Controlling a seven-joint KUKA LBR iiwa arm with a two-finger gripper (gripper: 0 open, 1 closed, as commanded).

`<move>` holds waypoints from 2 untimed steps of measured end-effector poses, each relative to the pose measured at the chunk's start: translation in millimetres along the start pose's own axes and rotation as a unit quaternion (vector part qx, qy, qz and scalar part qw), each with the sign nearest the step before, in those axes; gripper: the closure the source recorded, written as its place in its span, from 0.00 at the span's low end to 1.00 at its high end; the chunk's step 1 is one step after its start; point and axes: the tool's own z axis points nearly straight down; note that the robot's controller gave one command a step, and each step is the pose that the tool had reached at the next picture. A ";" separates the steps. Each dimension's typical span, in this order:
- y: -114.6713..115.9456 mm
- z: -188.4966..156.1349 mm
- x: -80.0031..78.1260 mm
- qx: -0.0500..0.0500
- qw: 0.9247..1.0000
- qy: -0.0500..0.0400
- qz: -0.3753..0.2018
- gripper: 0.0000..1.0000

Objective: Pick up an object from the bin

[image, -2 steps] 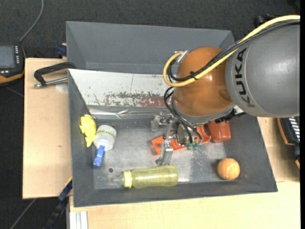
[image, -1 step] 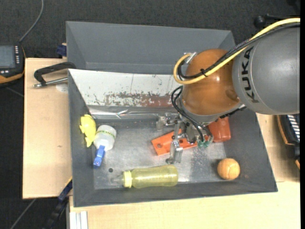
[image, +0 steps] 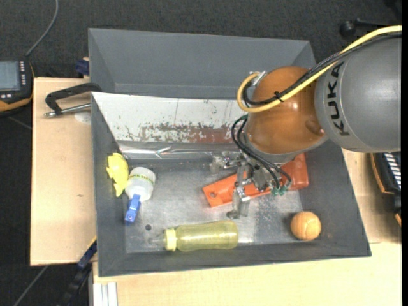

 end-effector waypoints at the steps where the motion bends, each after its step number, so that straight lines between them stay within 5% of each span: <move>1: -36.5 60.6 -11.8 -0.001 0.982 0.001 -0.189 1.00; 2: -36.5 60.6 -11.8 -0.001 0.982 0.001 -0.189 1.00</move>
Offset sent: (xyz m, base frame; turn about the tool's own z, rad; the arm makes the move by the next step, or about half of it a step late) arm 0.0000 0.0000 0.0000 0.0000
